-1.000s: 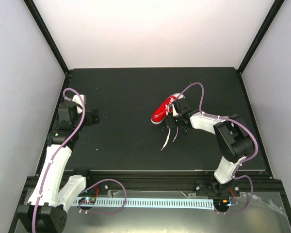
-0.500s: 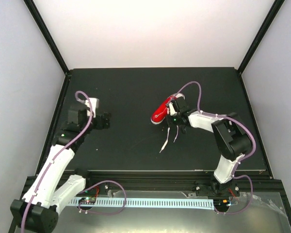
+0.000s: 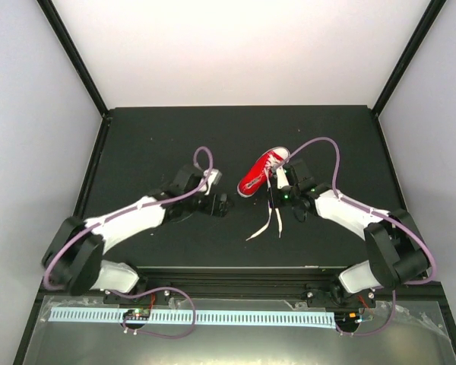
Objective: Tie the shoes
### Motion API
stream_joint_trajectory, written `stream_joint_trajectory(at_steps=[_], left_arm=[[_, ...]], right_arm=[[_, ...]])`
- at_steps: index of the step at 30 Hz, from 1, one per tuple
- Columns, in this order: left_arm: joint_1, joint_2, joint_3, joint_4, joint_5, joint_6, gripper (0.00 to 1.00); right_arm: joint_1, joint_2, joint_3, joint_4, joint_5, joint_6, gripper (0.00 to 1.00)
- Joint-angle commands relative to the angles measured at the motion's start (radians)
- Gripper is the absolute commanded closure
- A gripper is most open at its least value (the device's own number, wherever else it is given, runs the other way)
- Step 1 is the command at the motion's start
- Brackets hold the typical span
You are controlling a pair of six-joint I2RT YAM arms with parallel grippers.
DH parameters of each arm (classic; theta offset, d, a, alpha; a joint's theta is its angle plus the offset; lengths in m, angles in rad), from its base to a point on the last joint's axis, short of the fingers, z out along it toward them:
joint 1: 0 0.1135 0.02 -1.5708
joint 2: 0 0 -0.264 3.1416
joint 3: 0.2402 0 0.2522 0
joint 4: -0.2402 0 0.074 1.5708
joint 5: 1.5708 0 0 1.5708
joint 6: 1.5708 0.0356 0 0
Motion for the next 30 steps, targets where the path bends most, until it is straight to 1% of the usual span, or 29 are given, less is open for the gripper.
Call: stream_joint_trajectory(at_steps=[1,5,9,14,16,17,18,19,21,23,25,26,27,30], left_arm=[[-0.01,0.212,0.213,0.124,0.093,0.094,0.01],[-0.014,0.395,0.395,-0.004,0.09,0.2,0.01],[-0.016,0.481,0.456,-0.013,0.103,0.248,0.01],[-0.046,0.561,0.517,-0.035,0.112,0.256,0.01],[-0.066,0.597,0.539,-0.047,0.097,0.246,0.01],[-0.077,0.613,0.555,-0.063,0.071,0.241,0.03],[-0.086,0.632,0.571,-0.087,0.038,0.237,0.09],[-0.093,0.649,0.587,-0.118,-0.002,0.23,0.18],[-0.102,0.671,0.61,-0.169,-0.074,0.205,0.43],[-0.106,0.666,0.599,-0.182,-0.115,0.185,0.65],[-0.111,0.632,0.573,-0.178,-0.146,0.161,0.86],[-0.115,0.602,0.552,-0.172,-0.167,0.149,0.93],[-0.119,0.558,0.53,-0.168,-0.2,0.132,0.98],[-0.132,0.391,0.434,-0.156,-0.312,0.083,0.99]], right_arm=[[0.005,-0.03,-0.034,0.005,-0.074,0.046,0.98],[0.005,-0.055,-0.059,0.026,-0.107,0.075,0.98],[0.004,-0.08,-0.077,0.031,-0.109,0.083,0.98],[0.004,-0.082,-0.077,0.018,-0.108,0.081,0.98],[0.003,-0.08,-0.079,0.019,-0.112,0.087,0.98],[0.004,-0.079,-0.079,0.021,-0.113,0.092,0.98],[0.004,-0.079,-0.08,0.022,-0.115,0.097,0.98],[0.004,-0.08,-0.08,0.022,-0.116,0.102,0.98],[0.004,-0.087,-0.079,0.018,-0.125,0.11,0.98],[0.004,-0.097,-0.064,-0.005,-0.126,0.107,0.98],[0.004,-0.109,-0.038,-0.042,-0.133,0.098,0.98],[0.004,-0.116,-0.025,-0.061,-0.144,0.092,0.98],[0.005,-0.121,-0.009,-0.075,-0.167,0.087,0.98],[0.014,-0.113,0.037,-0.107,-0.264,0.084,0.98]])
